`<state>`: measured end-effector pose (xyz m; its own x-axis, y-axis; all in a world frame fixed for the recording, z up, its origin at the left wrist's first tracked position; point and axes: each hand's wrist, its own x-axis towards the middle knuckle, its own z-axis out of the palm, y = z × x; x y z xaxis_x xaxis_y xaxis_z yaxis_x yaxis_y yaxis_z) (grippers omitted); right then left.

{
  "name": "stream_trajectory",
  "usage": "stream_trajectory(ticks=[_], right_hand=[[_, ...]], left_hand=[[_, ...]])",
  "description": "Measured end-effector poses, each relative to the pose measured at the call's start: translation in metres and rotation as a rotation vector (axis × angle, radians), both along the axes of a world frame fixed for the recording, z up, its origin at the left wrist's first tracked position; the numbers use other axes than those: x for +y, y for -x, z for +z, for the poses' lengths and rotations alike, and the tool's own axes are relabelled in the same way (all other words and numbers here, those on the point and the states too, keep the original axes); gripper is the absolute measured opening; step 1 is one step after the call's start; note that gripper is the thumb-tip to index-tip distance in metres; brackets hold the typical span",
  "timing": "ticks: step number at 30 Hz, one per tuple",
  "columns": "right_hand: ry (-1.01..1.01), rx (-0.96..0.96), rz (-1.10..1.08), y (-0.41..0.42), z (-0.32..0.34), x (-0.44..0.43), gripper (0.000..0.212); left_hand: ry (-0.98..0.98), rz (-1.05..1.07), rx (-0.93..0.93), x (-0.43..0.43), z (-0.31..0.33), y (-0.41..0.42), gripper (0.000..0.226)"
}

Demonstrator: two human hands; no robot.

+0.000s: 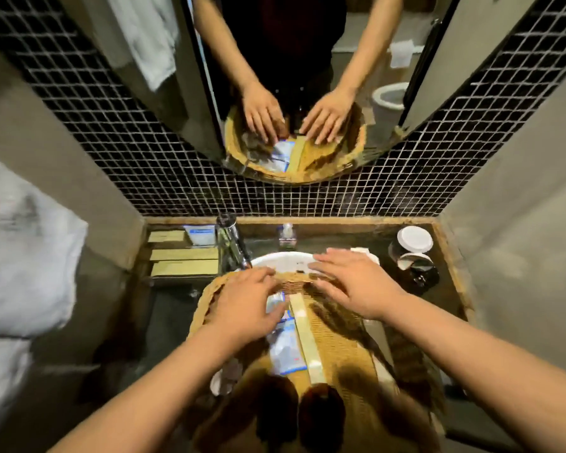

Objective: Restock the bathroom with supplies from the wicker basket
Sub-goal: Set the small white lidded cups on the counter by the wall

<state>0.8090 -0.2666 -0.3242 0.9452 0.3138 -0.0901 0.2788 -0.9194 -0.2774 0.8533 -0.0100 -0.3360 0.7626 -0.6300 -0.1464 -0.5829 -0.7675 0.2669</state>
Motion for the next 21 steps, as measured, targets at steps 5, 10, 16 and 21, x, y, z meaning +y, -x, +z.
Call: stream_trajectory(ticks=[5, 10, 16, 21], right_hand=[[0.113, 0.069, 0.265, -0.009, -0.006, 0.068, 0.034], [0.164, 0.159, 0.443, -0.015, -0.027, 0.128, 0.032], [0.216, 0.265, 0.589, -0.014, -0.062, 0.161, 0.037], [0.309, 0.317, 0.638, -0.023, -0.089, 0.170, 0.061]], left_hand=[[-0.088, 0.150, 0.054, 0.058, -0.007, 0.050, 0.041], [-0.197, 0.174, 0.105, 0.082, -0.025, 0.090, 0.033], [-0.376, 0.177, 0.229, 0.074, -0.044, 0.107, 0.039], [-0.364, 0.269, 0.367, 0.063, -0.063, 0.098, 0.034]])
